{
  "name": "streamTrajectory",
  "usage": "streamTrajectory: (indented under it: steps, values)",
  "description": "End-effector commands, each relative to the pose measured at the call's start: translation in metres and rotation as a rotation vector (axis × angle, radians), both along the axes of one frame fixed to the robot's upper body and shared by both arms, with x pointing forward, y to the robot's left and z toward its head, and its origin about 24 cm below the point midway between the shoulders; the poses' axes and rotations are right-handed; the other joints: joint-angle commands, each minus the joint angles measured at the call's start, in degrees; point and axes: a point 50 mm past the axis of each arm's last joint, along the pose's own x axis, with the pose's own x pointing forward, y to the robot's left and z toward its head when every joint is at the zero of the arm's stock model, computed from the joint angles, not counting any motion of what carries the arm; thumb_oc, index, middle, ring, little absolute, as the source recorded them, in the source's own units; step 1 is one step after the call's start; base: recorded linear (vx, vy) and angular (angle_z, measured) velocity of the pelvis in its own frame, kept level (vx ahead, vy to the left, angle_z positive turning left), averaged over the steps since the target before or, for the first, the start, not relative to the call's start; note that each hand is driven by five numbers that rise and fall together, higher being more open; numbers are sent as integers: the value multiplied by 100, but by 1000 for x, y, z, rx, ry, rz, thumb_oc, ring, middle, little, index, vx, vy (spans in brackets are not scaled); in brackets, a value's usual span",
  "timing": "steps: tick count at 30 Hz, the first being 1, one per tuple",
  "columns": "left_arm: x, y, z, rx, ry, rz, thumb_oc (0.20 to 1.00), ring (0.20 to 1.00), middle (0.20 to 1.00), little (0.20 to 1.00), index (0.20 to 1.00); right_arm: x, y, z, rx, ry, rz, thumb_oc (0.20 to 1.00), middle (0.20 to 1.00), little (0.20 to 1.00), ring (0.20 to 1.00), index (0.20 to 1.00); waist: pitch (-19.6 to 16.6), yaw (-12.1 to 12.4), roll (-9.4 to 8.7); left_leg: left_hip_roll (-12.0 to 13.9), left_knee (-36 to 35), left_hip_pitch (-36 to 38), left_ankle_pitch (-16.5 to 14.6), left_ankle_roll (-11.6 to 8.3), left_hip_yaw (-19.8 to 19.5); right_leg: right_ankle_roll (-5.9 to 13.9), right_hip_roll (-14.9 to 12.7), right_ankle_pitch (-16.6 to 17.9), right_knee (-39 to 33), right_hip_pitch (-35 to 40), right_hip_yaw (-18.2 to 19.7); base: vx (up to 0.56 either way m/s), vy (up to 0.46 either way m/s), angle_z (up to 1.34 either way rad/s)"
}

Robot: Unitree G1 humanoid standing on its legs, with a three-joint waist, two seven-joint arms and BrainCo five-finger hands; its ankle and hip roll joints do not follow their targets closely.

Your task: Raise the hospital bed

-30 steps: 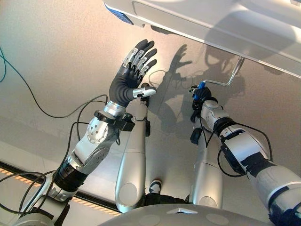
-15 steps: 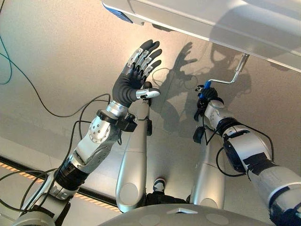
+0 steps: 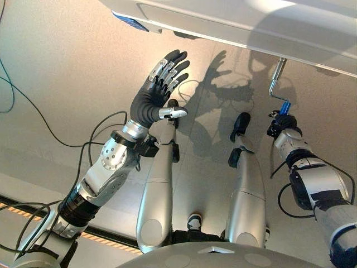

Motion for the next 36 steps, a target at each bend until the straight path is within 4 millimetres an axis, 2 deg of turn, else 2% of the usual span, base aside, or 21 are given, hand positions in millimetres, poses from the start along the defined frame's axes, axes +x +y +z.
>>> streamTrajectory:
  steps: [1, 6, 10, 12, 13, 17, 19, 21, 22, 23, 24, 28, 29, 30, 32, 33, 34, 35, 36]
  values:
    - [-18, -1, 19, -107, -110, -50, 1000, 1000, 1000, 1000, 1000, -76, -97, -10, -115, 138, -367, 200, 200, 200, 200, 200, -136, -181, 415, 307, 580, -25, -619, -300, -51, 189, 181, 131, -181, -30, -41, 0, 0, 0]
    - [-18, 0, 19, -114, -108, -47, 1000, 1000, 1000, 1000, 1000, -82, -101, -13, -97, 134, -403, 200, 200, 200, 200, 200, -136, -215, 389, 327, 575, -5, -620, -306, -51, 188, 188, 128, -178, -39, -44, 0, 0, 0]
    - [-18, 2, 19, -125, -106, -33, 1000, 1000, 1000, 1000, 1000, -81, -94, -19, -82, 109, -394, 200, 200, 200, 200, 200, -136, -275, 306, 360, 524, 91, -597, -325, -39, 179, 222, 136, -201, 27, -46, 0, 0, 0]
    - [-17, 4, 19, -130, -107, -27, 1000, 1000, 1000, 1000, 1000, -82, -89, -25, -75, 111, -378, 950, 950, 950, 950, 950, -136, -312, 259, 368, 519, 145, -592, -330, -39, 173, 241, 135, -210, 99, -54, 0, 0, 0]
    - [-17, 5, 18, -133, -102, -23, 1000, 1000, 1000, 1000, 1000, -82, -87, -27, -69, 110, -372, 1000, 1000, 1000, 1000, 1000, -136, -319, 243, 369, 513, 186, -597, -331, -41, 171, 244, 134, -207, 130, -53, 0, 0, 0]
    - [-7, 10, 2, -117, -25, 21, 1000, 1000, 1000, 1000, 1000, -78, -69, -41, -41, 102, -282, 1000, 1000, 1000, 1000, 1000, -136, -359, 154, 369, 467, 396, -577, -349, -61, 170, 235, 150, -257, 392, -113, 0, 0, 0]
    - [-1, 16, -12, -90, 29, 60, 1000, 1000, 1000, 1000, 1000, -80, -62, -48, -26, 100, -253, 1000, 1000, 1000, 1000, 1000, -136, -381, 104, 377, 396, 581, -556, -358, -61, 183, 224, 168, -318, 591, -158, 0, 0, 0]
    - [10, 25, -37, -65, 139, 121, 1000, 1000, 1000, 1000, 1000, -85, -54, -59, -5, 116, -227, 1000, 1000, 1000, 1000, 1000, -136, -399, 46, 365, 290, 878, -530, -356, -69, 192, 216, 186, -415, 901, -201, -4, 3, -9]
    - [10, 24, -37, -65, 140, 121, 1000, 1000, 1000, 1000, 1000, -85, -54, -59, -5, 116, -227, 1000, 1000, 1000, 1000, 1000, -136, -399, 46, 365, 287, 881, -529, -356, -69, 192, 216, 187, -417, 905, -202, 1, 1, -11]
    - [18, 36, -70, -17, 268, 193, 1000, 1000, 1000, 1000, 1000, -92, -48, -72, 9, 157, -196, 1000, 1000, 1000, 1000, 1000, -136, -398, 17, 353, 214, 1166, -522, -352, -86, 214, 199, 205, -486, 1200, -235, 0, 6, -7]
    - [20, 45, -86, 4, 331, 236, 1000, 1000, 1000, 1000, 1000, -97, -45, -78, 20, 176, -192, 1000, 1000, 1000, 1000, 1000, -136, -387, 7, 353, 174, 1327, -523, -351, -96, 225, 188, 201, -519, 1364, -267, 10, 9, -5]
    - [22, 73, -140, 128, 510, 395, 1000, 1000, 1000, 1000, 1000, -109, -31, -98, 48, 226, -144, 1000, 1000, 1000, 1000, 1000, -136, -386, -44, 357, 101, 1766, -532, -352, -107, 238, 166, 201, -632, 1873, -334, 1, 3, -1]
    - [22, 72, -140, 129, 510, 395, 1000, 1000, 1000, 1000, 1000, -109, -31, -98, 48, 227, -144, 1000, 1000, 1000, 1000, 1000, -136, -387, -42, 356, 94, 1776, -531, -352, -107, 239, 166, 201, -639, 1884, -337, 0, 0, 0]
    - [18, 82, -162, 200, 583, 438, 1000, 1000, 1000, 1000, 1000, -111, -25, -102, 50, 231, -108, 1000, 1000, 1000, 1000, 1000, -136, -405, -74, 363, 84, 1975, -544, -355, -116, 239, 170, 206, -681, 2092, -361, 0, 0, 0]
    - [13, 91, -190, 312, 677, 480, 1000, 1000, 1000, 1000, 1000, -113, -17, -108, 42, 249, -63, 1000, 1000, 1000, 1000, 1000, -136, -433, -115, 359, 22, 2246, -513, -362, -118, 248, 185, 236, -793, 2401, -412, 0, 0, 0]
    - [11, 95, -199, 384, 697, 492, 1000, 1000, 1000, 1000, 1000, -116, -13, -112, 46, 258, -44, 1000, 1000, 1000, 1000, 1000, -136, -451, -138, 361, -15, 2412, -516, -370, -115, 255, 188, 230, -829, 2562, -427, 0, 0, 0]
    - [11, 95, -199, 384, 697, 492, 1000, 1000, 1000, 1000, 1000, -116, -13, -112, 46, 257, -44, 1000, 1000, 1000, 1000, 1000, -136, -451, -137, 361, -18, 2410, -513, -370, -115, 255, 188, 233, -832, 2562, -427, 51, 35, -1]
    - [3, 102, -223, 536, 768, 520, 1000, 1000, 1000, 1000, 1000, -122, -6, -119, -10, 311, 27, 1000, 1000, 1000, 1000, 1000, -136, -511, -195, 370, -88, 2796, -535, -370, -96, 268, 226, 228, -917, 2970, -439, 61, 34, -1]
    - [-2, 104, -234, 571, 812, 526, 1000, 1000, 1000, 1000, 1000, -126, -5, -122, -49, 348, 63, 1000, 1000, 1000, 1000, 1000, -136, -517, -205, 372, -128, 3021, -564, -371, -94, 279, 225, 201, -959, 3205, -464, 81, 37, 4]
